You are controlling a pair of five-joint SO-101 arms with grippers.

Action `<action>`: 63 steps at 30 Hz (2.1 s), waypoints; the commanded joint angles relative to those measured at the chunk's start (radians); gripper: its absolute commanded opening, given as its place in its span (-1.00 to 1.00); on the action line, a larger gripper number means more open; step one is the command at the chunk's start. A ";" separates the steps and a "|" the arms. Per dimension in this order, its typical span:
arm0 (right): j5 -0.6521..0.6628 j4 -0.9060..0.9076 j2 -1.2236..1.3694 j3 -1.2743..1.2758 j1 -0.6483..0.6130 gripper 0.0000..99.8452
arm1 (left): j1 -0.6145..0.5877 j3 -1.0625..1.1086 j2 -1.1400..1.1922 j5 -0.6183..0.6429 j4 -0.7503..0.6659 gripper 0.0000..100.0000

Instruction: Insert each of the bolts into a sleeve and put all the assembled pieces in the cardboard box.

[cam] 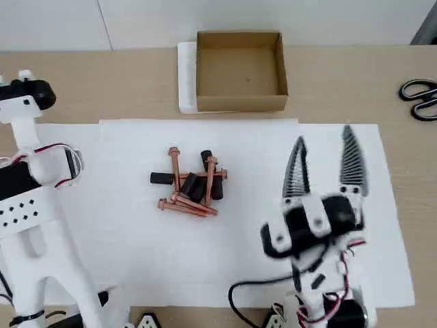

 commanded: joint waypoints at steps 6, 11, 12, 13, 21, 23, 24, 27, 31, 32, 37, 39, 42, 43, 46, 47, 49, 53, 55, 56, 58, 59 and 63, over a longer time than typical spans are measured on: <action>0.064 -0.381 0.348 -0.095 0.007 -0.54 | 0.000 -0.048 0.006 0.009 0.003 -0.68; 0.095 -0.377 0.699 -0.250 0.008 -0.54 | 0.000 -0.047 0.006 0.009 0.003 -0.68; 0.124 -0.366 0.769 -0.281 0.008 -0.54 | 0.000 -0.047 0.008 0.009 0.003 -0.68; 0.153 -0.343 0.835 -0.313 0.008 -0.54 | 0.000 -0.047 0.008 0.009 0.003 -0.68; 0.081 0.071 1.184 -0.589 0.027 -0.54 | 0.000 0.001 0.002 0.009 0.006 -0.68; -0.002 0.200 1.247 -0.663 0.013 -0.54 | 0.000 0.024 0.002 0.005 0.005 -0.68; -0.040 0.280 1.282 -0.703 0.002 -0.54 | 0.000 0.031 0.002 0.005 0.005 -0.68; -0.130 0.506 1.399 -0.835 -0.053 -0.54 | 0.000 0.035 0.002 0.006 0.005 -0.68; -0.153 0.776 1.546 -1.011 -0.168 -0.54 | 0.002 0.035 0.002 0.006 0.006 -0.68; -0.150 0.834 1.577 -1.051 -0.205 -0.54 | 0.002 0.035 0.002 0.006 0.009 -0.68; -0.157 1.001 1.613 -1.151 -0.378 -0.54 | -0.003 0.035 0.002 0.006 0.009 -0.68; -0.158 0.960 1.624 -1.151 -0.412 -0.54 | -0.003 0.035 0.002 0.008 0.009 -0.68; -0.218 0.909 1.670 -1.151 -0.435 -0.54 | 0.000 0.035 0.002 0.008 0.009 -0.68; -0.247 0.885 1.695 -1.154 -0.437 -0.54 | 0.000 0.035 0.002 0.008 0.009 -0.68; -0.322 0.792 1.785 -1.175 -0.438 -0.54 | 0.000 0.035 0.002 0.008 0.008 -0.68; -0.348 0.774 1.819 -1.194 -0.438 -0.54 | 0.000 0.035 0.002 0.008 0.009 -0.68; -0.387 0.768 1.893 -1.252 -0.453 -0.54 | -0.002 0.035 0.002 0.008 0.009 -0.68; -0.385 0.825 2.031 -1.405 -0.522 -0.54 | -0.005 0.035 0.002 0.009 0.011 -0.68; -0.341 0.885 2.089 -1.487 -0.561 -0.54 | -0.005 0.035 0.002 0.032 0.011 -0.68; -0.299 0.918 2.117 -1.524 -0.582 -0.54 | -0.005 0.035 0.002 0.052 0.011 -0.68; -0.210 0.972 2.160 -1.577 -0.618 -0.54 | -0.005 0.035 0.002 0.078 0.011 -0.68; -0.172 0.989 2.178 -1.599 -0.631 -0.54 | -0.005 0.035 0.002 0.086 0.009 -0.68; -0.112 0.990 2.235 -1.645 -0.647 -0.54 | -0.005 0.035 0.000 0.089 0.006 -0.68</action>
